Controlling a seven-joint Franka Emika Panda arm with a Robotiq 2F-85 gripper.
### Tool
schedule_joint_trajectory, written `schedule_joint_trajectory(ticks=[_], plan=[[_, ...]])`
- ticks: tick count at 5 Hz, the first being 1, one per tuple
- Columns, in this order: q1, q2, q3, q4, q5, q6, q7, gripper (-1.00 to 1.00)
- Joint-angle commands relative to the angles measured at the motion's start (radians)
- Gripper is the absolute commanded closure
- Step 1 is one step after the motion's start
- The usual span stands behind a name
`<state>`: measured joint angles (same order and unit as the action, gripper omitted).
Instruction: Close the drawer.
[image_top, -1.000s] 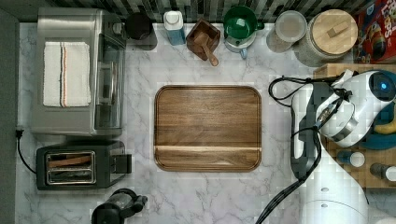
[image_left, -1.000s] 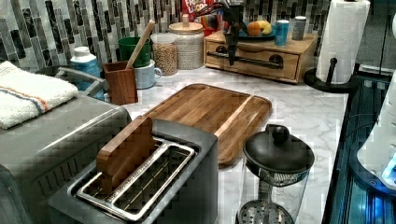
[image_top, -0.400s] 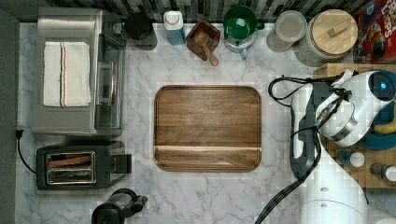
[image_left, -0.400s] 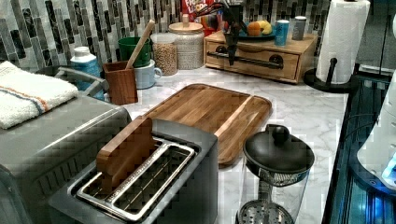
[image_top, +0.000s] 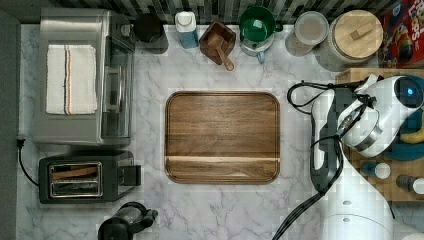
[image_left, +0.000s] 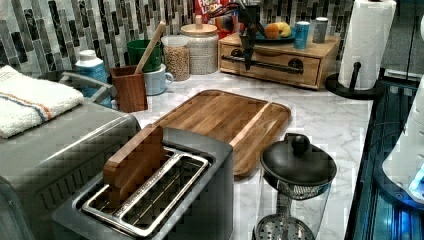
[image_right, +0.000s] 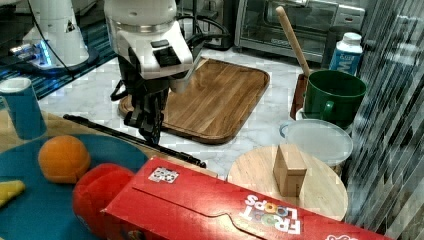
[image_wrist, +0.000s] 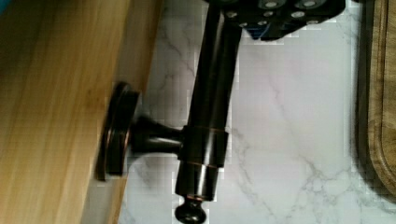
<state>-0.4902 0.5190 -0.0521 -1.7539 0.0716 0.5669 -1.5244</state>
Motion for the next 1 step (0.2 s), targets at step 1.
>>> schedule_joint_trajectory(ticks=[1], plan=[[-0.107,-0.015,-0.111,0.103,-0.025,0.097,0.008,1.0]])
